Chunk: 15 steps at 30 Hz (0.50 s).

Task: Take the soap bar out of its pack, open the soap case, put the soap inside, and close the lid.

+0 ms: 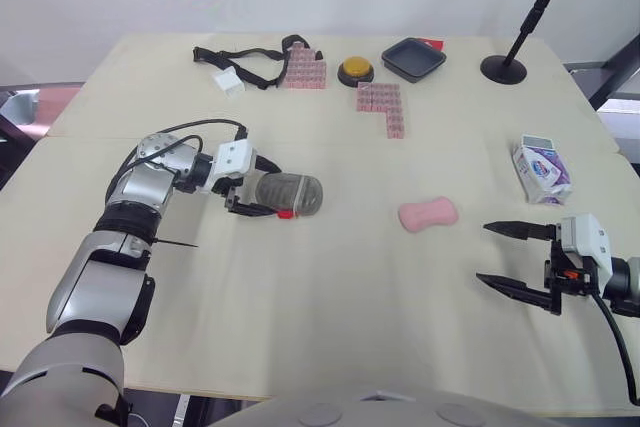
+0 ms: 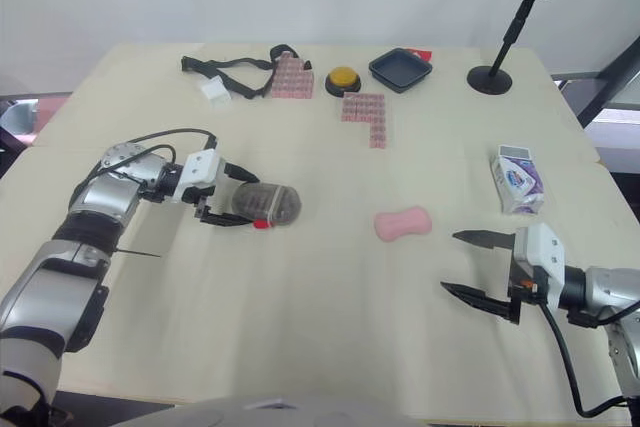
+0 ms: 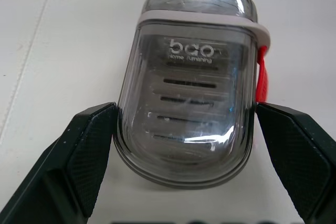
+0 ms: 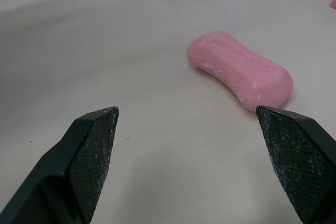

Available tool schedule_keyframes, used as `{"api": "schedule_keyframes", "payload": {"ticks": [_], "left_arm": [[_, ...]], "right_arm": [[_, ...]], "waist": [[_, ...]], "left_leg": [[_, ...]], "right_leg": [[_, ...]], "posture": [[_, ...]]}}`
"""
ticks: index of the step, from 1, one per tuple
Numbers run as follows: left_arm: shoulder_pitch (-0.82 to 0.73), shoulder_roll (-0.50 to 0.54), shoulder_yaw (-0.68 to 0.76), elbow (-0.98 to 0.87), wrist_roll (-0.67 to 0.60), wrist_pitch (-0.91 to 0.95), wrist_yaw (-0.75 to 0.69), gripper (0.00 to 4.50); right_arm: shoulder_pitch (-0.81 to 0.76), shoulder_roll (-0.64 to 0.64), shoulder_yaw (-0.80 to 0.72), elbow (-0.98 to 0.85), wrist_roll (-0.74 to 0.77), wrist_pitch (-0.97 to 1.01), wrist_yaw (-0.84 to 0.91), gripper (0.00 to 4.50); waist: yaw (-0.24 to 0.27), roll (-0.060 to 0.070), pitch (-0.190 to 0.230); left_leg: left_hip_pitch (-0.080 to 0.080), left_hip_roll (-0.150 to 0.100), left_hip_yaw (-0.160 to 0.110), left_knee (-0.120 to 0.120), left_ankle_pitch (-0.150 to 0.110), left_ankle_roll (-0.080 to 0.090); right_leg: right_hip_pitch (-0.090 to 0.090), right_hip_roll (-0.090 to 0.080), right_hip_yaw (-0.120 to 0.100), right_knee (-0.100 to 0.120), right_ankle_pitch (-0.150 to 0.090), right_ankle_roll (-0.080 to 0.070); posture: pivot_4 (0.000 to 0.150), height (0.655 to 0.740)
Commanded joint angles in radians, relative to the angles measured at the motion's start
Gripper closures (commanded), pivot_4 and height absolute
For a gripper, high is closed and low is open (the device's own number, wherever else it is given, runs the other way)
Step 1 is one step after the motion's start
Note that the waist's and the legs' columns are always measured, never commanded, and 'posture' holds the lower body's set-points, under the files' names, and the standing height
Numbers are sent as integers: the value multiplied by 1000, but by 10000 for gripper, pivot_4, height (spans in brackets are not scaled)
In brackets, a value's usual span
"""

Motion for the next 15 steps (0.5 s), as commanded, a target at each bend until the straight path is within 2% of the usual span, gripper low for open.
{"api": "schedule_keyframes", "payload": {"ticks": [1,15], "left_arm": [[13,5,5,-33,-5,-12,-25,0],[55,-16,23,-79,-22,15,26,0]], "right_arm": [[0,-6,-9,-5,19,-13,6,98],[-2,-10,-6,-27,26,7,-10,98]], "waist": [[0,0,0],[3,0,0]], "left_leg": [[0,0,0,0,0,0],[-1,1,0,0,0,0]], "right_leg": [[0,0,0,0,0,0],[0,0,-1,0,0,0]], "posture": [[1500,7338],[1500,7338]]}}
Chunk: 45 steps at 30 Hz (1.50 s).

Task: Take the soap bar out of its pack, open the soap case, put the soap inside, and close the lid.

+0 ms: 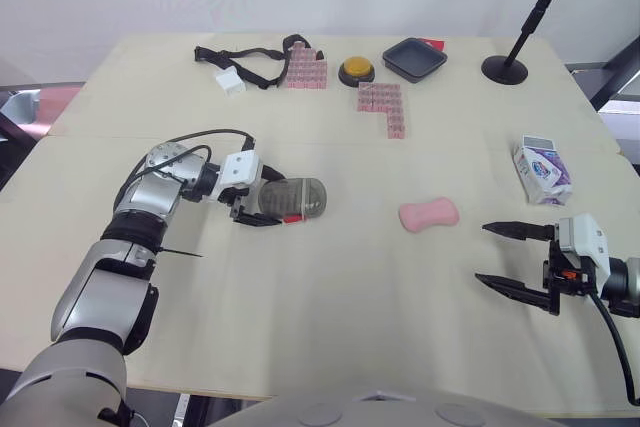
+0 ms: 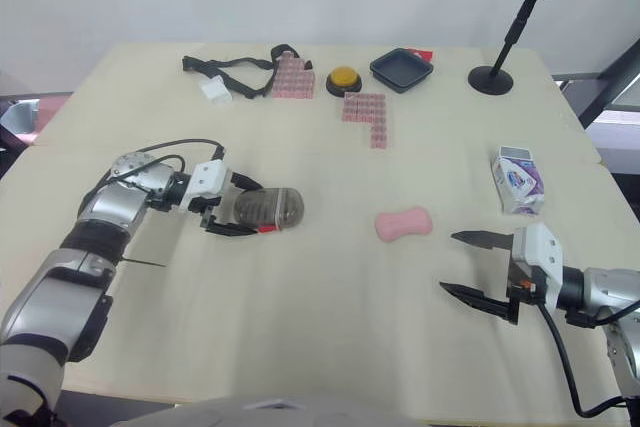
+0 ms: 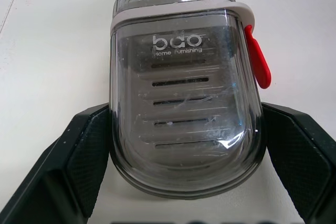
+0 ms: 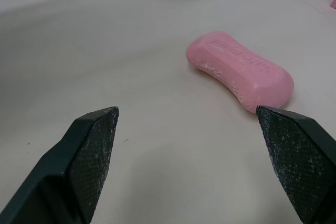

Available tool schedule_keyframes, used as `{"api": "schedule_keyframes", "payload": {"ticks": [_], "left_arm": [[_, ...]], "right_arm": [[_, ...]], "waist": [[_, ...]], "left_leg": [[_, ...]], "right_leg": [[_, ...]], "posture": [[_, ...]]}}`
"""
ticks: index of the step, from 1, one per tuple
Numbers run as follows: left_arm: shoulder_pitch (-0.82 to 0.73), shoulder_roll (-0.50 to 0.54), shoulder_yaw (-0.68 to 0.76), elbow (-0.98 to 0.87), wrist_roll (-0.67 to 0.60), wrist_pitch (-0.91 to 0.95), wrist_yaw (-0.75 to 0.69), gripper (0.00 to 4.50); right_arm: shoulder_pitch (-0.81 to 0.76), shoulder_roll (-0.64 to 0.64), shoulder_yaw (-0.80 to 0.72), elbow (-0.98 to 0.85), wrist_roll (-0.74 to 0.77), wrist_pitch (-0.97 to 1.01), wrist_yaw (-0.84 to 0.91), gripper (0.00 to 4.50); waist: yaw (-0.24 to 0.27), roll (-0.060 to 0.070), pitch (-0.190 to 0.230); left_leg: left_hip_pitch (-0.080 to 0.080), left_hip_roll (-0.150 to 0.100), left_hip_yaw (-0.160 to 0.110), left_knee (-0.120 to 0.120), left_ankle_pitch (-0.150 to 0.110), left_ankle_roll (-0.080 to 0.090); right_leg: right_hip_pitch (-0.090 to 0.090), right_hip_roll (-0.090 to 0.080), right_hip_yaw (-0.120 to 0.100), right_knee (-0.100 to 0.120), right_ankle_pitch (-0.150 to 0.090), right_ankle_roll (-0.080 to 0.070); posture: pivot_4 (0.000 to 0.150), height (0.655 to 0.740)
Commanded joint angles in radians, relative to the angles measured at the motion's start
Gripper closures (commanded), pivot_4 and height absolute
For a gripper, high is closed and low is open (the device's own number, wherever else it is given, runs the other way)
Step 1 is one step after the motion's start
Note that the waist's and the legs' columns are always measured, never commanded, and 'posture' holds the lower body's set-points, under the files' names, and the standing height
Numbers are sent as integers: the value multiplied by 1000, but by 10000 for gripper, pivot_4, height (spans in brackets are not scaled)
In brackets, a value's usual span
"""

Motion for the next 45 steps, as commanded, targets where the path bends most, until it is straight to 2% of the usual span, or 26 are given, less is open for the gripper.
{"api": "schedule_keyframes", "payload": {"ticks": [1,11,15,24,26,30,35,37,42,45], "left_arm": [[3,8,24,-31,-13,2,8,0],[2,7,30,-29,-20,-8,17,0],[2,6,34,-28,-25,-15,18,10388],[-2,2,36,-19,-27,-44,30,10378],[6,-2,42,-40,-40,-62,29,10378],[48,-24,81,-197,-111,-99,50,10378],[143,-67,90,-423,-166,-95,121,10378],[192,-92,79,-510,-163,-96,162,10378],[268,-151,54,-629,-121,-126,270,10378],[305,-174,28,-666,-88,-154,319,10378]], "right_arm": [[-2,-11,-13,-25,27,4,0,98],[-2,-7,-18,-45,64,26,5,98],[5,-2,-19,-51,67,24,2,0],[18,1,-24,-60,61,4,0,0],[23,-9,-33,-111,102,68,-24,0],[5,-120,-92,-324,389,475,-207,0],[-141,-242,-61,-408,705,831,-476,0],[-231,-257,-14,-387,872,936,-656,0],[-395,-252,124,-306,1266,979,-1038,0],[-459,-271,207,-294,1442,969,-1158,0]], "waist": [[0,0,0],[0,0,0],[0,0,0],[0,0,0],[0,0,0],[-1,0,1],[2,-1,0],[4,-1,0],[20,-1,0],[30,-1,0]], "left_leg": [[0,0,0,0,0,0],[0,0,0,0,0,0],[0,0,0,0,0,0],[0,0,0,0,0,0],[0,0,0,0,0,0],[0,0,0,0,0,0],[2,1,0,-1,0,0],[2,1,0,-2,0,0],[2,1,1,-3,0,0],[2,1,1,-3,0,0]], "right_leg": [[0,0,0,0,0,0],[0,0,0,0,0,0],[0,0,0,0,0,0],[0,0,0,0,0,0],[0,0,0,0,0,0],[0,0,0,0,0,0],[1,0,1,0,0,0],[1,1,1,-1,0,0],[1,1,1,-2,0,0],[1,1,1,-3,0,0]], "posture": [[1500,7338],[1500,7338],[1500,7338],[1500,7338],[1500,7338],[1500,7338],[1500,7338],[1500,7338],[1500,7338],[1500,7338]]}}
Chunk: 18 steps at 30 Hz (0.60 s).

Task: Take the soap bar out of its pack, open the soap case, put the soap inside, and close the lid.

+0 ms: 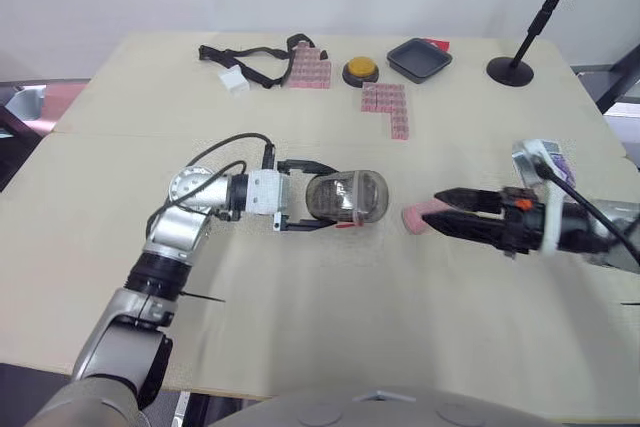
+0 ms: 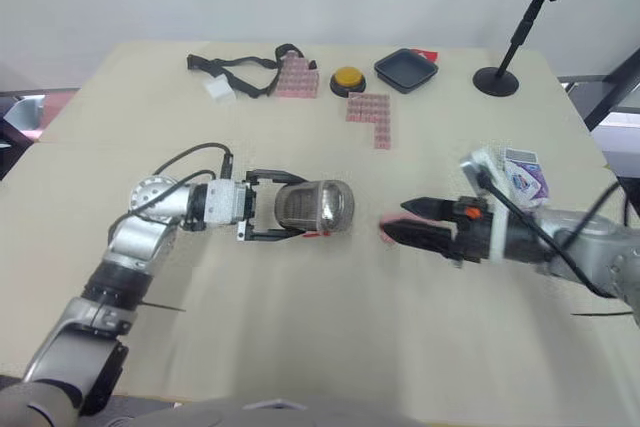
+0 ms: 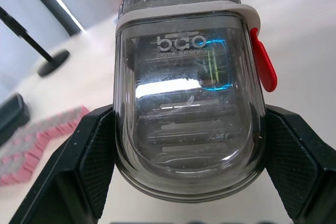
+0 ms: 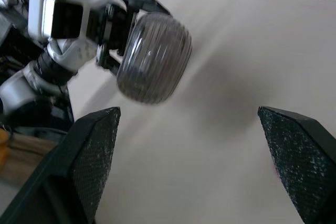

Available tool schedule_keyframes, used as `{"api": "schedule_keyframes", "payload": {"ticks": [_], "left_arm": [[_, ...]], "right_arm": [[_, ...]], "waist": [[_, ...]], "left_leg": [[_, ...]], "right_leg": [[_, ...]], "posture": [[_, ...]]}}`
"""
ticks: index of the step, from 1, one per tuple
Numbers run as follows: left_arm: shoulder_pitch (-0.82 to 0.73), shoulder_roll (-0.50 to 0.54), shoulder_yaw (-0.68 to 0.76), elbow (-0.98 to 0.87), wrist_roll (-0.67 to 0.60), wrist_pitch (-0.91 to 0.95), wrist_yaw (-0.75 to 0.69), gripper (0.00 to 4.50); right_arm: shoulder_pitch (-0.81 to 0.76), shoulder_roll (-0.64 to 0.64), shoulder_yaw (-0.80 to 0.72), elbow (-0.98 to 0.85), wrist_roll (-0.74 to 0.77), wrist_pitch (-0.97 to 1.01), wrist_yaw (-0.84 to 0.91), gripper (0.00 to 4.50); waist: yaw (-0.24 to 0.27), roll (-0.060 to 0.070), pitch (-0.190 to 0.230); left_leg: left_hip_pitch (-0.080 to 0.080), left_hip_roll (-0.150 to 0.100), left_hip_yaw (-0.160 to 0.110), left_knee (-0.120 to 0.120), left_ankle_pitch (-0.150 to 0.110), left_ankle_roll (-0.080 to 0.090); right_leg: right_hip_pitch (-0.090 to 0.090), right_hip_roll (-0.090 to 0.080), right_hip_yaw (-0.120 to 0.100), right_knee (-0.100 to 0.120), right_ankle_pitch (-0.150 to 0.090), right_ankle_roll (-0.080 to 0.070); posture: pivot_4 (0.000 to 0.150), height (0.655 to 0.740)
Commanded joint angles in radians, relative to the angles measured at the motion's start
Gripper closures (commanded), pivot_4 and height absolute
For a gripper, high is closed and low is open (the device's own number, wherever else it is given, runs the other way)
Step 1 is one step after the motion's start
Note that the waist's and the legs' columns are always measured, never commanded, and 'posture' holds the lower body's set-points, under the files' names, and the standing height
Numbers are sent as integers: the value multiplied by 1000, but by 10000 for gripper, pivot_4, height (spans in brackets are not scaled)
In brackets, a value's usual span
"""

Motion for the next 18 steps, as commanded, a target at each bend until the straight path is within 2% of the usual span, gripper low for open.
{"api": "schedule_keyframes", "payload": {"ticks": [1,9,18], "left_arm": [[30,-10,-18,-65,26,-39,59,10378],[35,-6,-47,-69,45,-60,105,10378],[35,-6,-59,-77,52,-65,130,10378]], "right_arm": [[-56,-24,65,-4,202,-17,-135,0],[-112,22,119,14,212,-3,-172,0],[-105,53,141,32,212,0,-209,0]], "waist": [[7,0,0],[16,0,0],[17,0,0]], "left_leg": [[0,0,0,0,0,0],[-1,0,1,0,1,-4],[-8,0,1,0,3,-10]], "right_leg": [[0,0,0,0,0,0],[0,0,0,-1,0,0],[0,0,0,-2,0,1]], "posture": [[1500,7338],[1500,7338],[1500,7338]]}}
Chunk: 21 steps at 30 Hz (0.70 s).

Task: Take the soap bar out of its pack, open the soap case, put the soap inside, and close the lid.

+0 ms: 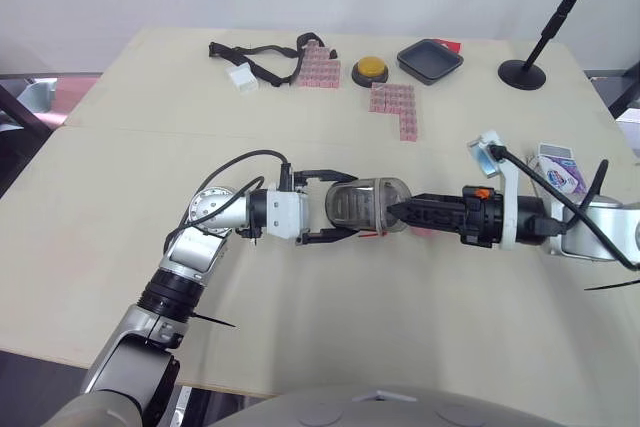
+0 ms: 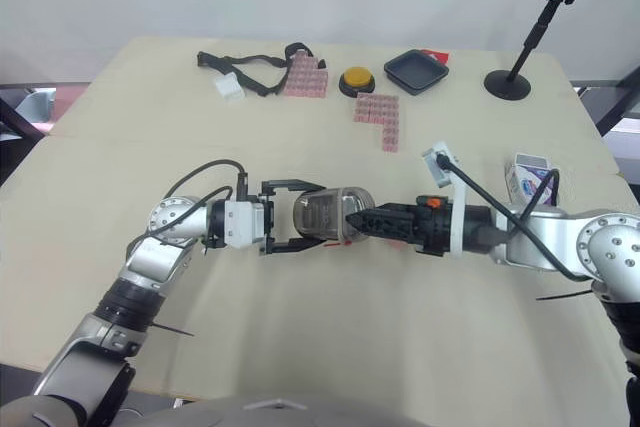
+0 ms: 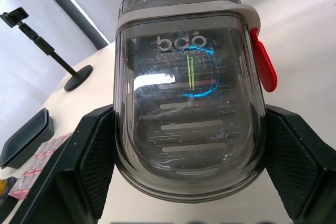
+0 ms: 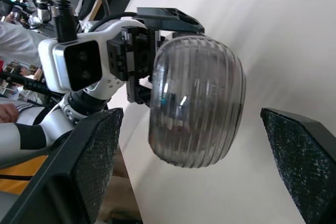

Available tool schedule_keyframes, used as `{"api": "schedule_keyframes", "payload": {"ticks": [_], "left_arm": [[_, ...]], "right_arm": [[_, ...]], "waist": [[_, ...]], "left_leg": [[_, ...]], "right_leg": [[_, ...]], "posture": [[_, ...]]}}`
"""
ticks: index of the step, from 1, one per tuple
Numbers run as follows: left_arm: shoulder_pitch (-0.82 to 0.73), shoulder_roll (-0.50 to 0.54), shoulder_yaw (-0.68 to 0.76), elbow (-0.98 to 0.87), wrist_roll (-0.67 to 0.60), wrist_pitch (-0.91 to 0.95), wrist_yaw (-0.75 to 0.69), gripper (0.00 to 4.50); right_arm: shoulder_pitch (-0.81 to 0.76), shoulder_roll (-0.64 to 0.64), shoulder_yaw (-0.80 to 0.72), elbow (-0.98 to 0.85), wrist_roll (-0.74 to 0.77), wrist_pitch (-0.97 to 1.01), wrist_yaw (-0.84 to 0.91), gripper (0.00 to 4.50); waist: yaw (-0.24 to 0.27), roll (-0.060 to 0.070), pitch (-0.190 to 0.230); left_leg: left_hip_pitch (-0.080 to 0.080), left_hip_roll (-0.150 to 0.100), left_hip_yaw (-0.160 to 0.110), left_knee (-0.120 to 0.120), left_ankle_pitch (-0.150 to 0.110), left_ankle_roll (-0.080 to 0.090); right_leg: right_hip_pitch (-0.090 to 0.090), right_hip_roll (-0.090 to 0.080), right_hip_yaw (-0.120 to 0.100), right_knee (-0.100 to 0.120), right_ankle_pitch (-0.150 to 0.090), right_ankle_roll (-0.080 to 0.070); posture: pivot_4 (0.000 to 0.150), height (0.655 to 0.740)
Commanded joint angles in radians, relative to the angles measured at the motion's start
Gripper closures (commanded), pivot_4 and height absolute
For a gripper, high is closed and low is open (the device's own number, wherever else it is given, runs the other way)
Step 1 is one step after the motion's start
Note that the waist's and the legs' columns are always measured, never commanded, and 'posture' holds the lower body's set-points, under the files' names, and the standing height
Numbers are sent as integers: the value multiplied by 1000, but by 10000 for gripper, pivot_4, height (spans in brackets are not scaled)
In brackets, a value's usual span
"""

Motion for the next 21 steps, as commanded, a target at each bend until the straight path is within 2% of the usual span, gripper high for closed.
{"api": "schedule_keyframes", "payload": {"ticks": [1,5,8,9,13,21], "left_arm": [[-8,8,-6,-41,-9,-20,18,10378],[-9,15,-9,-47,-15,-15,20,10378],[-14,18,-8,-46,-16,-11,22,10378],[-14,19,-7,-46,-16,-10,24,10378],[-10,20,-6,-52,-19,4,33,10378],[-3,22,-12,-64,-27,12,35,10378]], "right_arm": [[-7,33,-13,-1,30,-11,-16,0],[-21,75,-15,18,30,-9,-40,0],[-24,84,-14,26,30,8,-40,7965],[-23,86,-15,29,30,12,-38,12291],[-15,85,-13,33,30,30,-22,24064],[6,87,-18,30,30,45,21,25008]], "waist": [[0,0,0],[-1,0,0],[0,0,0],[0,0,0],[0,0,0],[0,0,0]], "left_leg": [[0,0,0,0,0,0],[-1,0,0,0,1,-1],[-1,0,0,0,1,-2],[-1,0,0,0,1,-2],[-1,0,0,0,1,-2],[-2,0,0,0,1,-3]], "right_leg": [[0,0,0,0,0,0],[0,0,0,0,0,0],[0,0,0,0,0,0],[0,0,0,0,0,0],[0,0,0,0,0,0],[0,0,0,0,0,0]], "posture": [[1500,7338],[1500,7338],[1500,7338],[1500,7338],[1500,7338],[1500,7338]]}}
